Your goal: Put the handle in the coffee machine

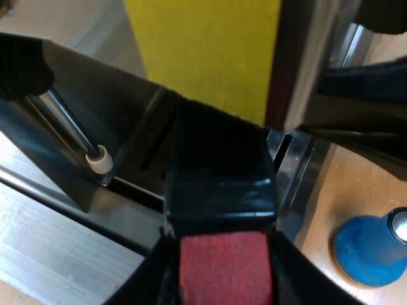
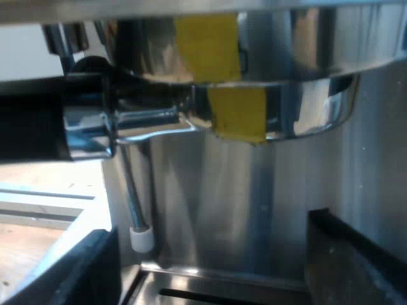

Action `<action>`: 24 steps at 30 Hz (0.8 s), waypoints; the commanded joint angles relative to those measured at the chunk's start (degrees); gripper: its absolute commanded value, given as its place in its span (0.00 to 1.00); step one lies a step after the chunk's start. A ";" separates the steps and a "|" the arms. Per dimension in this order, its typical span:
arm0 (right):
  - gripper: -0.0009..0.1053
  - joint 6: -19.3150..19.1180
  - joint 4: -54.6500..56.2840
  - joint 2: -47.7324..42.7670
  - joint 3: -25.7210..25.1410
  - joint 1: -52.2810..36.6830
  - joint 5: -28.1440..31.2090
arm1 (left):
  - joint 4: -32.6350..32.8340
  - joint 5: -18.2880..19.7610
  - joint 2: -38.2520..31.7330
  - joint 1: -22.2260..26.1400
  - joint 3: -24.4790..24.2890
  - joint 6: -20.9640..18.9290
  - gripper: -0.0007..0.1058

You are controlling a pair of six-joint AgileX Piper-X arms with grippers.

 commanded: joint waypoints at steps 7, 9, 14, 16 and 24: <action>0.56 -1.12 -1.57 1.77 -1.12 -2.43 -0.25 | -4.61 6.17 -1.41 -0.25 -2.21 -1.19 0.01; 0.56 -1.12 -1.60 1.90 -1.58 -3.01 -0.15 | -4.61 6.17 -1.41 -0.25 -2.21 -1.19 0.01; 0.50 -1.12 -1.60 1.89 -2.47 -4.60 -0.14 | -4.61 6.17 -1.41 -0.25 -2.21 -1.19 0.01; 0.44 -1.12 -1.60 2.04 -3.38 -5.05 -1.18 | -4.61 6.17 -1.41 -0.25 -2.21 -1.19 0.01; 0.45 -1.12 -2.93 2.61 -3.78 -5.05 -0.54 | -4.61 6.17 -1.41 -0.25 -2.21 -1.19 0.01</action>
